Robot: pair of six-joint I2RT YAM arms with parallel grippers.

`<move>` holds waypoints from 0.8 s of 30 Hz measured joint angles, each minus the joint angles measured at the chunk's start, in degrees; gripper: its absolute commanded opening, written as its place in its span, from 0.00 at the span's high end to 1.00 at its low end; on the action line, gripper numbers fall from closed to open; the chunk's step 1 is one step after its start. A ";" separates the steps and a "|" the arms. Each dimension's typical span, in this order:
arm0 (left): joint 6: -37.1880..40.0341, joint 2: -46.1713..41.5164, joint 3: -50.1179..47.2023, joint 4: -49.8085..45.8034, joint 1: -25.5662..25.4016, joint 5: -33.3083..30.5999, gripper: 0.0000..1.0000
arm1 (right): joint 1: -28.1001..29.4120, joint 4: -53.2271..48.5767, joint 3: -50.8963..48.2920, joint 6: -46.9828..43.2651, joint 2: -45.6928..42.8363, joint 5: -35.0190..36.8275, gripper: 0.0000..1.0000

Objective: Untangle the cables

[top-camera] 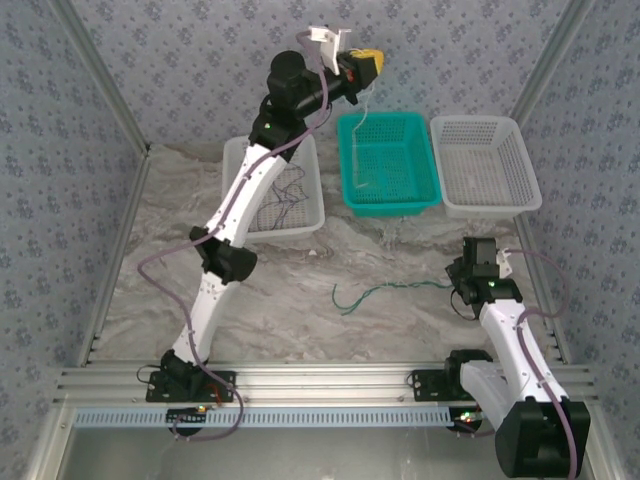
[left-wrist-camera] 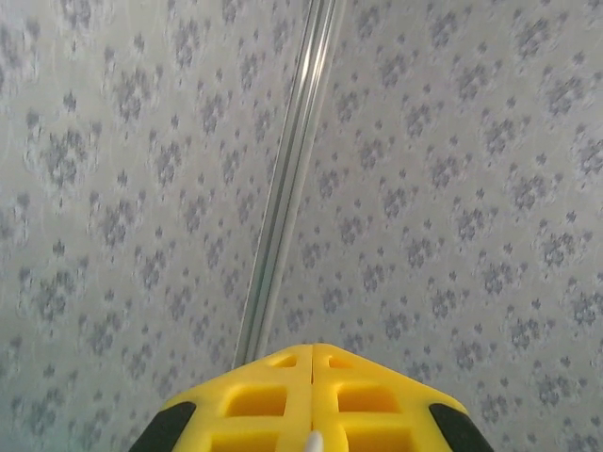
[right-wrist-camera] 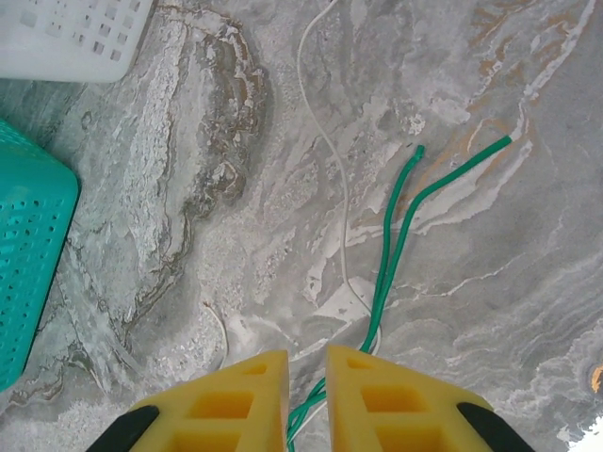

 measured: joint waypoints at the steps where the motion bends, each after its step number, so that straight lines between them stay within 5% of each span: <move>1: -0.02 0.76 1.97 -0.46 0.00 -0.33 1.00 | 0.00 0.07 -0.04 -0.26 0.02 -0.28 0.78; 11: -0.13 1.11 -7.23 6.88 -0.55 -5.20 1.00 | 0.00 0.81 -0.07 -1.14 -0.09 -2.69 0.77; 17: -0.35 10.51 -7.41 3.50 -1.62 -6.99 0.65 | 0.00 0.76 -0.07 -1.40 -1.36 -3.52 0.76; 21: 0.68 14.01 -7.43 -4.85 -2.27 -7.63 0.26 | 0.00 0.74 -0.07 -1.53 -1.40 -4.13 0.76; 24: 1.60 13.73 -7.39 -9.90 -2.62 -7.61 0.15 | 0.00 0.72 -0.07 -1.53 -1.57 -4.52 0.76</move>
